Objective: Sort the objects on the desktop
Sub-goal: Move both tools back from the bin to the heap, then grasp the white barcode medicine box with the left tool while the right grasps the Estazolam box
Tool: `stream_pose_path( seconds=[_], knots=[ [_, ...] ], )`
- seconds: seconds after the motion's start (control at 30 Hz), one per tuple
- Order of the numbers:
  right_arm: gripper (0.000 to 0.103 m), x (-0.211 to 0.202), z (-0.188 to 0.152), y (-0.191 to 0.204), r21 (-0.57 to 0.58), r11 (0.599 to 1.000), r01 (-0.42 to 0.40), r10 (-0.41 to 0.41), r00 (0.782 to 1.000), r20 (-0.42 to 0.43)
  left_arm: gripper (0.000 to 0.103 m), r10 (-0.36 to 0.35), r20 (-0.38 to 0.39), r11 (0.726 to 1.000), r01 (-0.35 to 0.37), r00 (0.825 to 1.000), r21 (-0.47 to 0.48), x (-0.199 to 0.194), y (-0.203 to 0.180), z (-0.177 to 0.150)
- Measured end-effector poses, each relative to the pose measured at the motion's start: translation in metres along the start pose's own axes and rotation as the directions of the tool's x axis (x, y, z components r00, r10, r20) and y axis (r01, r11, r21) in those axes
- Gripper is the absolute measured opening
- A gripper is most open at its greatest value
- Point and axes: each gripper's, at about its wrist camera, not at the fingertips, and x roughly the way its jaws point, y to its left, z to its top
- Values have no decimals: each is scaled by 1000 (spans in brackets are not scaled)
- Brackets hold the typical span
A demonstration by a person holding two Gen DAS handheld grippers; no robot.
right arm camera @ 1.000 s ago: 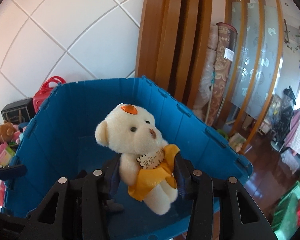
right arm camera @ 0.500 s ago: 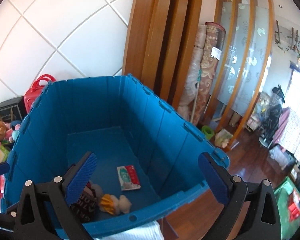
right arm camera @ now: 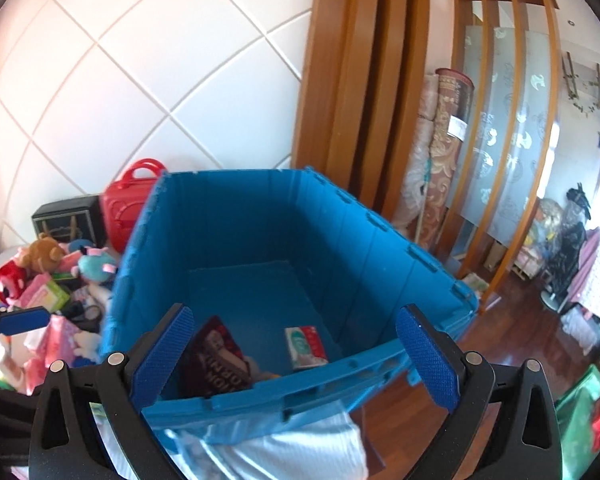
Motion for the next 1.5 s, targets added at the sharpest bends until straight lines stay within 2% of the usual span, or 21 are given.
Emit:
stream_pose_path(
  seconds=[0.13,0.3,0.4,0.53,0.67,0.73,0.9,1.03,1.13,1.4,1.5],
  knots=[
    [103,-17,-6,29,-1,997,-76,76,997,27,79,31,4,999,-31,999,-41,-14,31,-14],
    [103,-31,-13,75,-22,985,-170,171,984,47,79,114,18,990,-112,993,-88,-36,80,-40],
    [103,-33,-20,111,-49,973,-225,226,973,38,79,185,22,975,-181,982,-129,-54,116,-63],
    [103,-32,-34,159,-80,944,-321,321,947,-6,79,261,-10,947,-258,965,-192,-74,168,-102],
    [103,-19,-58,206,-98,921,-378,371,925,-85,79,333,-74,914,-341,940,-219,-91,216,-149],
    [103,-10,-76,227,-102,914,-394,380,915,-134,79,375,-124,888,-394,919,-237,-97,242,-178],
    [103,17,-125,271,-77,901,-427,392,876,-280,79,416,-241,831,-475,877,-290,-98,301,-243],
    [103,29,-153,293,-64,892,-448,398,843,-361,79,426,-332,800,-522,841,-296,-93,339,-291],
    [103,32,-170,314,-75,884,-461,395,824,-406,79,416,-384,794,-535,825,-289,-86,354,-319],
    [103,38,-217,379,-119,839,-530,398,749,-529,79,307,-480,824,-482,821,-298,-53,381,-369],
    [103,39,-233,396,-119,828,-548,396,722,-567,79,271,-482,845,-445,833,-295,-43,385,-377]
  ],
)
